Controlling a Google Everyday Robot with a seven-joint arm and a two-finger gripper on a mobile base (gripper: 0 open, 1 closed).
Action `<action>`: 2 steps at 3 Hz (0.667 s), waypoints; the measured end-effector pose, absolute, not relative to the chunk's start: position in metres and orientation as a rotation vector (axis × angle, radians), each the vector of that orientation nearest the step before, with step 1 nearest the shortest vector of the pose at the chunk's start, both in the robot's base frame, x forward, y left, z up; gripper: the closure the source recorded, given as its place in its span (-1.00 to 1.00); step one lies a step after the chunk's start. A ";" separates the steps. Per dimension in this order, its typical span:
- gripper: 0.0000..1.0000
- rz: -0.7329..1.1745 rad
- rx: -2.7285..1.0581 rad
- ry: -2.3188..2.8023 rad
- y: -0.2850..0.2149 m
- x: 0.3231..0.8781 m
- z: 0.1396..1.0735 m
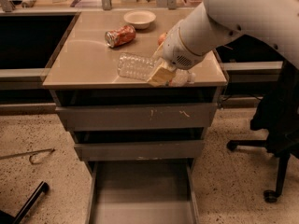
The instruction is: Place water bottle into bottom drawer
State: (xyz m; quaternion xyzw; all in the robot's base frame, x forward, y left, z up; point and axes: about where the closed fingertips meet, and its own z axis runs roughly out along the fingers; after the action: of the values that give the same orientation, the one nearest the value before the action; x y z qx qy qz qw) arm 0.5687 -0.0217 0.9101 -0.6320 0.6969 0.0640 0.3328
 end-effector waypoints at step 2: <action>1.00 0.189 -1.655 1.831 -0.015 0.562 0.895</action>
Offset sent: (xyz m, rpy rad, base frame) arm -0.0177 0.0068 -0.0492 0.0197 0.0519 -0.0191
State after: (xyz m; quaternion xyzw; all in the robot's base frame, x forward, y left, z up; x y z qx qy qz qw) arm 0.5625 -0.0155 0.8945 -0.6319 0.6990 0.0721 0.3270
